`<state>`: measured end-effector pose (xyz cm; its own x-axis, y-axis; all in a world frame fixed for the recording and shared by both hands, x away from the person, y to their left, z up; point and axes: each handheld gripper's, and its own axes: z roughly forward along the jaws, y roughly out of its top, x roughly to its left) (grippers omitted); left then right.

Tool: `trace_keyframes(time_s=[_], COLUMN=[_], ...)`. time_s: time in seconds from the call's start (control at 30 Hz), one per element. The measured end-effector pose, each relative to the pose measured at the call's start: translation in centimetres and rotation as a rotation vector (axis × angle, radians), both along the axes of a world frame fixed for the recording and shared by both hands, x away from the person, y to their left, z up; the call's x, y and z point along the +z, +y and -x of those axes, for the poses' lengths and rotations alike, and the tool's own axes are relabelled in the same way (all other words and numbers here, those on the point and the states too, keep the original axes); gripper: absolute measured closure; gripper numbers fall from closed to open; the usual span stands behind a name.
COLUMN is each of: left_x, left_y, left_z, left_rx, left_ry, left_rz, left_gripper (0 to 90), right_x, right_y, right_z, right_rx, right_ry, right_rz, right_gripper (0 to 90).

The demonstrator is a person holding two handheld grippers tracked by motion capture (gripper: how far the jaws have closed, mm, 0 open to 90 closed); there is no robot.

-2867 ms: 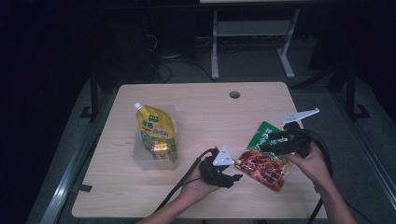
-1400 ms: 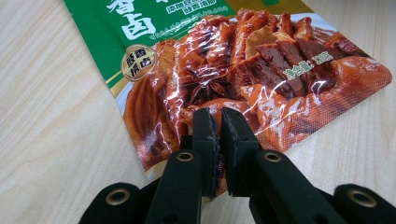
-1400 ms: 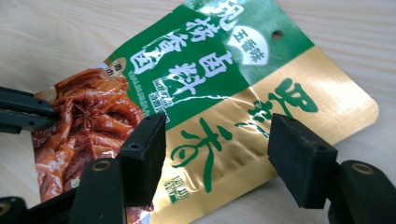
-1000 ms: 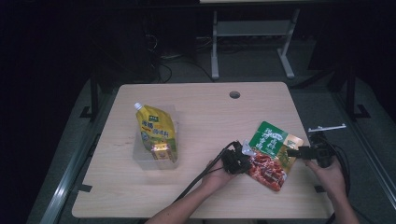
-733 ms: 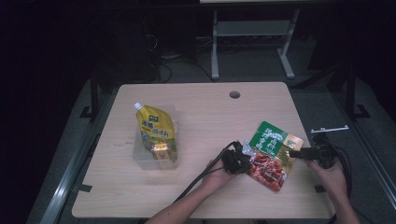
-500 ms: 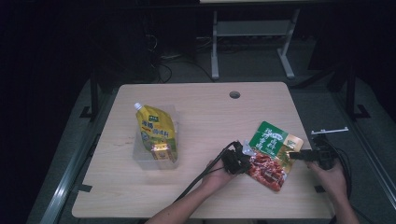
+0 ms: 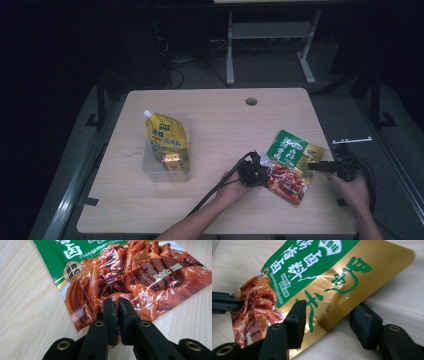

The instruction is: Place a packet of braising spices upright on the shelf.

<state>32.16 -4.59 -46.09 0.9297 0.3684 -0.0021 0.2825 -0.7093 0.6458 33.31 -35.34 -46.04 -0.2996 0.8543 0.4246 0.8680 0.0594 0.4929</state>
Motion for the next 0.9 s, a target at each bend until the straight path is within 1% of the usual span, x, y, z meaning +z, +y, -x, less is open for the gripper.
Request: trace_keyframes(time_s=[0.03, 0.07, 0.13, 0.2, 0.3, 0.37, 0.47, 0.5, 0.53, 0.57, 0.6, 0.63, 0.67, 0.73, 0.8, 0.83, 0.9], left_x=[0.0, 0.0, 0.0, 0.0, 0.0, 0.0, 0.0, 0.0, 0.0, 0.0, 0.0, 0.0, 0.0, 0.0, 0.0, 0.0, 0.0], left_y=[0.0, 0.0, -0.1, -0.1, -0.1, -0.2, -0.3, -0.3, -0.3, -0.3, -0.3, -0.3, -0.4, -0.4, -0.4, -0.4, -0.4], left_z=[0.0, 0.0, 0.0, 0.0, 0.0, 0.1, 0.1, 0.1, 0.1, 0.1, 0.1, 0.1, 0.1, 0.1, 0.1, 0.1, 0.1], left_rx=[-0.001, -0.002, -0.001, -0.002, -0.002, -0.001, -0.003, -0.004, -0.005, -0.005, -0.005, -0.005, -0.006, -0.007, -0.007, -0.008, -0.009], left_ry=[-0.001, -0.002, -0.001, -0.002, -0.004, -0.004, -0.006, -0.006, -0.004, -0.004, -0.005, -0.005, -0.005, -0.006, -0.005, -0.005, -0.006], left_rz=[-0.002, -0.004, -0.004, -0.004, -0.003, -0.003, -0.007, -0.007, -0.007, -0.007, -0.006, -0.005, -0.004, -0.005, -0.004, -0.005, -0.005], left_gripper=[84.0, 83.9, 83.9, 83.9, 83.7, 83.4, 83.3, 83.2, 83.1, 83.1, 83.0, 83.0, 83.0, 83.0, 83.0, 83.0, 83.0], right_x=[0.0, -0.1, -0.2, -0.2, -0.4, -0.6, -0.6, -0.6, -0.7, -0.7, -0.7, -0.9, -0.9, -0.9, -1.0, -1.0, -1.2], right_y=[0.1, 0.2, 0.6, 0.6, 0.8, 0.9, 1.0, 1.0, 1.0, 1.0, 1.1, 1.1, 1.1, 1.3, 1.3, 1.4, 1.5], right_z=[0.0, -0.1, -0.2, -0.3, -0.4, -0.5, -0.6, -0.6, -0.7, -0.7, -0.7, -0.8, -0.8, -0.9, -0.9, -0.9, -1.1], right_rx=[0.011, 0.011, 0.035, 0.039, 0.050, 0.062, 0.071, 0.074, 0.077, 0.077, 0.077, 0.087, 0.087, 0.096, 0.103, 0.104, 0.113], right_ry=[0.003, 0.004, 0.013, 0.008, 0.018, 0.028, 0.030, 0.034, 0.040, 0.040, 0.052, 0.051, 0.051, 0.068, 0.062, 0.074, 0.085], right_rz=[-0.001, -0.016, -0.035, -0.036, -0.066, -0.088, -0.089, -0.094, -0.110, -0.110, -0.120, -0.133, -0.133, -0.147, -0.150, -0.160, -0.187], right_gripper=[50.2, 51.1, 56.0, 56.5, 59.7, 60.7, 61.5, 61.8, 62.7, 62.7, 63.1, 64.3, 64.3, 65.2, 65.2, 65.4, 65.7])
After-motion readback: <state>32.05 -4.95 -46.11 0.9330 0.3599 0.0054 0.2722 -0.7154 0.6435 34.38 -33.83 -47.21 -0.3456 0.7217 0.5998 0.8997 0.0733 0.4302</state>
